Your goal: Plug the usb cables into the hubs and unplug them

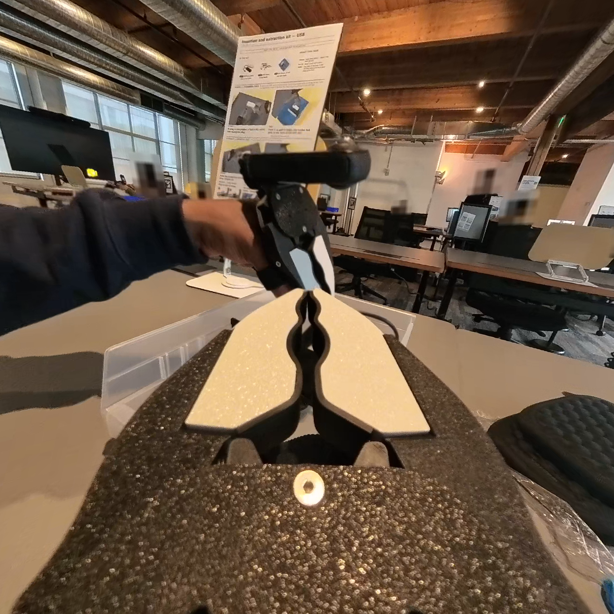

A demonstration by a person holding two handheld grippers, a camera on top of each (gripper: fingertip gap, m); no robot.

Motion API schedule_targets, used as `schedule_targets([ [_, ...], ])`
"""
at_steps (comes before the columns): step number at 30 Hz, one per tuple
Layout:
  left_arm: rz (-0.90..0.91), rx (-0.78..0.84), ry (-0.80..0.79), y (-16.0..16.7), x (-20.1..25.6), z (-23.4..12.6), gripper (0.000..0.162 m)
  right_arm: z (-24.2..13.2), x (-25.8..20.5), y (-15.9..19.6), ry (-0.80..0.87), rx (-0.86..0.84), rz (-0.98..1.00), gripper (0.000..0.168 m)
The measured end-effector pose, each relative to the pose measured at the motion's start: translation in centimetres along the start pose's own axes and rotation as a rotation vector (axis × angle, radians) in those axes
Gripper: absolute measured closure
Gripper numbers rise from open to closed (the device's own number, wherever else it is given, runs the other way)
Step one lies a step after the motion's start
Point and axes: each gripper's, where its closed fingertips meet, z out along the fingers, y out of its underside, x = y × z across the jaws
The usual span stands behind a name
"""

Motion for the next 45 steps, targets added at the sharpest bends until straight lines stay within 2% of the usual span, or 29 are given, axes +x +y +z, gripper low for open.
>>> schedule_targets([
  [14, 0.005, -0.107, 0.194, -1.1, 2.4, 3.6, 0.151, -0.3, 0.1, -0.3, 0.001, 0.015, 0.005, 0.168],
  [25, -0.125, -0.258, 0.324, 0.8, 3.1, 5.6, 0.146, -0.6, 0.4, -0.6, 0.004, 0.029, 0.013, 0.168],
  [29, -0.165, -0.204, 0.332, 1.0, 3.1, 5.4, 0.145, -0.6, 0.4, -0.7, 0.003, 0.032, 0.014, 0.168],
  [37, -0.29, 0.043, 0.354, 0.6, 2.1, 2.7, 0.132, -0.6, 0.4, -0.7, 0.003, 0.032, 0.014, 0.168],
  [42, -0.291, -0.04, 0.397, 3.0, 2.8, 3.0, 0.125, -0.5, 0.2, -0.6, 0.002, 0.022, 0.005, 0.168],
  [45, -0.301, 0.002, 0.394, 2.5, 2.5, 2.5, 0.125, -0.4, 0.0, -0.6, 0.003, 0.016, -0.003, 0.168],
])
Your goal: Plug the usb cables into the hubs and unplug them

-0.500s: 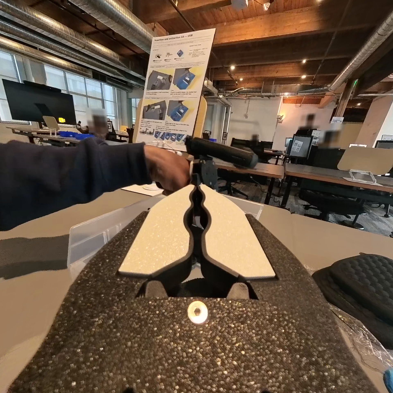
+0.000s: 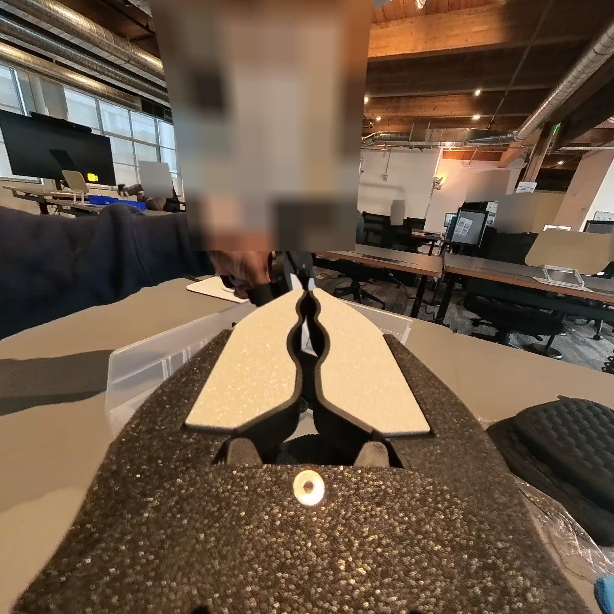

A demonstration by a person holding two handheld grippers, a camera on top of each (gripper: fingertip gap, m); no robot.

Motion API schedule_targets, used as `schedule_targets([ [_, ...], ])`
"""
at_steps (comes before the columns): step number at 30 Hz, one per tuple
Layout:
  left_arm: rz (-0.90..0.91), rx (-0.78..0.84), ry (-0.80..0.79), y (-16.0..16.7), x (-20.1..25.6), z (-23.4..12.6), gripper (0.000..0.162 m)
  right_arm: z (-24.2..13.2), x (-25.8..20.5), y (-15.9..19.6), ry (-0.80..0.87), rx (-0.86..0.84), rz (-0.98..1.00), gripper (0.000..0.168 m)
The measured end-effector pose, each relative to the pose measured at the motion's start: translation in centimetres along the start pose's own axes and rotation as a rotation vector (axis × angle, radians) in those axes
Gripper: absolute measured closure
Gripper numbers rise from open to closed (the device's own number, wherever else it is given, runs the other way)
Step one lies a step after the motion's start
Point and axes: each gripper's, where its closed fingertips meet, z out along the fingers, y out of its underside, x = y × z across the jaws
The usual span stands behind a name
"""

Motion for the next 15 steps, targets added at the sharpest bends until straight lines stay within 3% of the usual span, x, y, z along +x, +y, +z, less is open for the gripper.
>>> schedule_targets([
  [4, 0.01, 0.055, -0.011, -0.5, 0.1, -1.2, 0.124, -0.1, 0.0, -0.2, 0.002, 0.001, -0.006, 0.168],
  [7, 0.057, 0.194, -0.065, -1.6, 0.3, -3.6, 0.124, 0.0, -0.1, -0.1, -0.002, 0.0, -0.006, 0.168],
  [9, 0.133, 0.399, -0.135, -2.9, 1.2, -6.8, 0.124, 0.0, -0.2, -0.1, -0.007, -0.001, -0.007, 0.168],
  [11, 0.272, 0.688, -0.315, -3.4, 2.5, -11.7, 0.125, 0.1, -0.4, -0.2, -0.012, -0.003, -0.015, 0.168],
  [13, 0.406, 0.946, -0.488, -1.4, 4.8, -16.0, 0.121, 0.0, -0.6, -0.3, -0.009, -0.013, -0.041, 0.168],
  [15, 0.49, 1.092, -0.662, 2.7, 6.3, -18.3, 0.118, 0.0, -0.8, -0.4, -0.014, -0.027, -0.058, 0.168],
])
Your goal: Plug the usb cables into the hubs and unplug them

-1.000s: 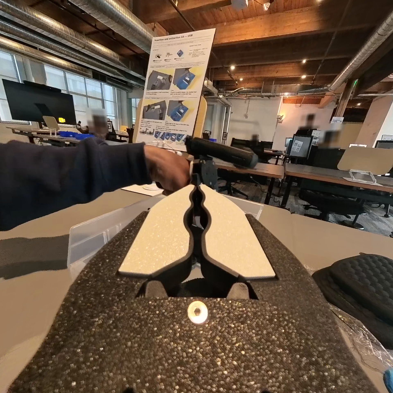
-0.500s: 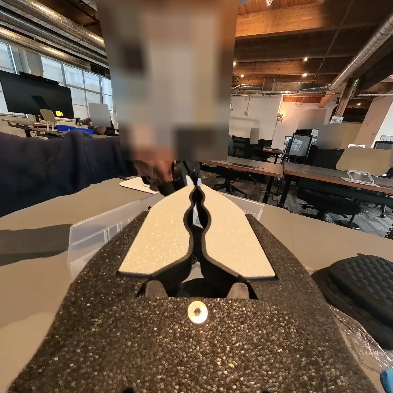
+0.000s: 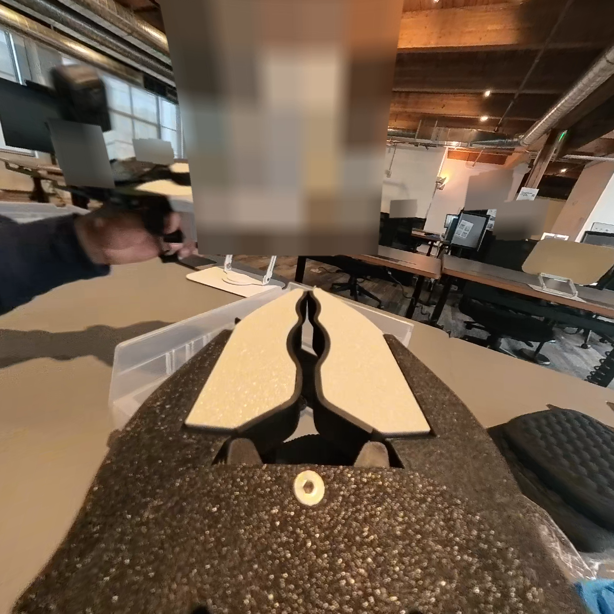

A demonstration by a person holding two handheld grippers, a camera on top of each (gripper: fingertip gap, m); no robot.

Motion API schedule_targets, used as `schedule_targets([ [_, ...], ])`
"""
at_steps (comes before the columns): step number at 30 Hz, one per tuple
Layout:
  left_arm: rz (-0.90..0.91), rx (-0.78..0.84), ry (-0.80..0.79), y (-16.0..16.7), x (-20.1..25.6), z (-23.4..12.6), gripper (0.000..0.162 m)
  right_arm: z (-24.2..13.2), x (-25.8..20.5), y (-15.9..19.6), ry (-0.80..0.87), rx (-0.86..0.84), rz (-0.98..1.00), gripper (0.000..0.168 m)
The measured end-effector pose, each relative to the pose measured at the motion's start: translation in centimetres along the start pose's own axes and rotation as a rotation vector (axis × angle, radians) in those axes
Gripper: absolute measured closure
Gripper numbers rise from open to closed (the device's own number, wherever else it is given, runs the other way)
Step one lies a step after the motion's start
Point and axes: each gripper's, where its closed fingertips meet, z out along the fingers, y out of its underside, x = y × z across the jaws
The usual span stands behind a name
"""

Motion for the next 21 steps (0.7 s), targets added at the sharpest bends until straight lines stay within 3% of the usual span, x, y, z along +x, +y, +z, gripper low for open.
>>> schedule_targets([
  [5, 0.189, -0.112, -0.341, 4.5, -1.1, -12.0, 0.094, 0.8, -1.7, -0.1, -0.044, -0.025, -0.003, 0.168],
  [10, 0.132, -0.062, -0.518, 4.1, -0.7, -22.0, 0.089, 3.4, -5.1, -0.6, -0.075, -0.043, 0.019, 0.159],
  [17, -0.124, 0.027, -0.507, 1.7, 0.6, -29.3, 0.084, 9.0, -14.6, -2.9, -0.204, 0.002, 0.051, 0.116],
  [21, -0.11, -0.014, -0.51, 1.5, 1.9, -32.5, 0.087, 12.0, -20.4, -4.2, -0.31, 0.02, 0.034, 0.108],
])
